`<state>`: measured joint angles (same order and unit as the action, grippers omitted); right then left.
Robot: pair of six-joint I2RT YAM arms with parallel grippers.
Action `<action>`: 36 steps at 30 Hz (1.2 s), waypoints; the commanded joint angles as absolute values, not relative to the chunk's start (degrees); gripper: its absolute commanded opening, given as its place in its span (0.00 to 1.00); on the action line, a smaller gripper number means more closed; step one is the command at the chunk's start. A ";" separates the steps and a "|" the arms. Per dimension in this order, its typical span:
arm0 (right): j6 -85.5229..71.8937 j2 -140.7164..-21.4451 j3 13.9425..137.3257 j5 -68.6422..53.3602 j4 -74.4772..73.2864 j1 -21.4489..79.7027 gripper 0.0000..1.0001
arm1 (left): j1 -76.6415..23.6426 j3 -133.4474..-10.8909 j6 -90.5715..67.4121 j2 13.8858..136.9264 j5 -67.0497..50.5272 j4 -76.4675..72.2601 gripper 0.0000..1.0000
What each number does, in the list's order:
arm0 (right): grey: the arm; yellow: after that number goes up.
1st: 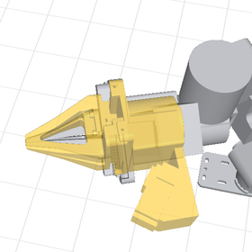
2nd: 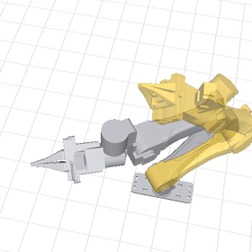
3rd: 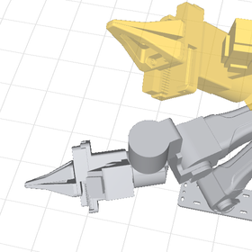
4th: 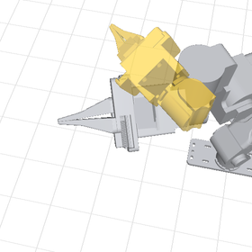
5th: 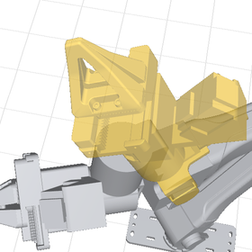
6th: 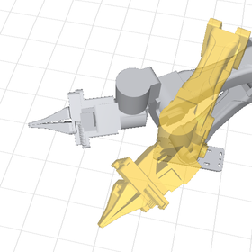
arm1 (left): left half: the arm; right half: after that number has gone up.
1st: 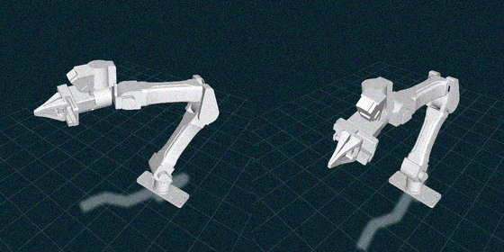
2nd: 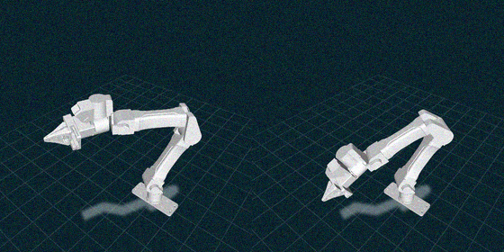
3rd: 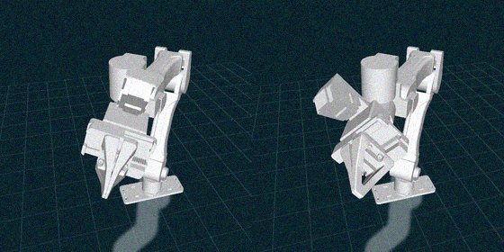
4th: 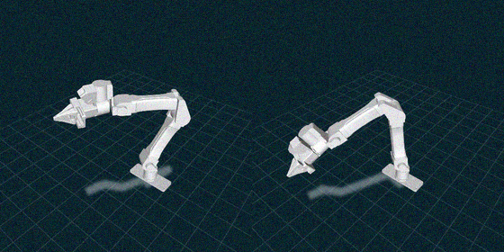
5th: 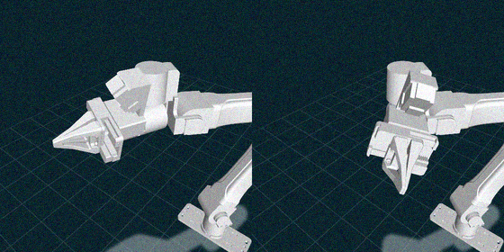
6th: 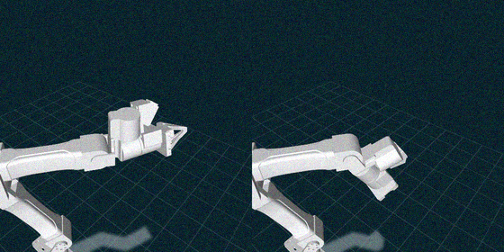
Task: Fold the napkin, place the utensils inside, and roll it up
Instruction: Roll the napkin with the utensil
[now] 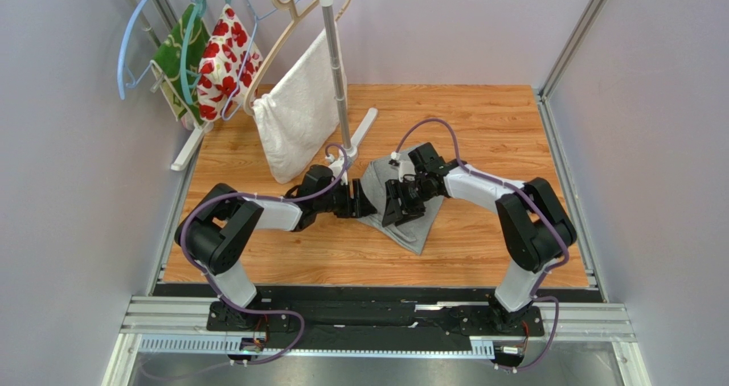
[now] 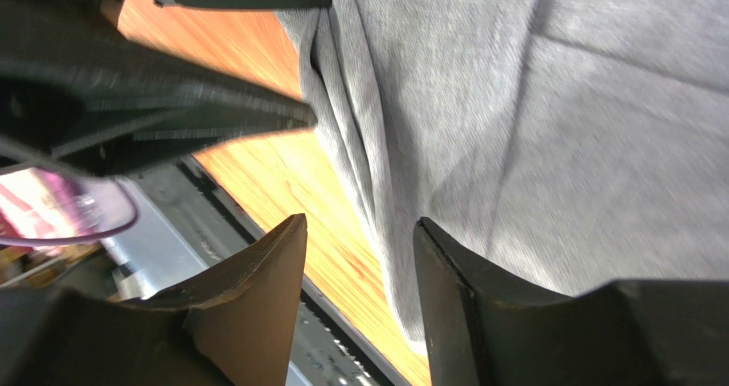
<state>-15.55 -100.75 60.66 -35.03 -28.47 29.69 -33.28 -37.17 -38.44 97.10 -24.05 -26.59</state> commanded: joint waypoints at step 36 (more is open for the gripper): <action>-3.60 -92.81 50.45 20.48 -13.54 58.71 0.52 | -33.31 -41.66 -37.44 97.74 -22.68 -19.16 0.64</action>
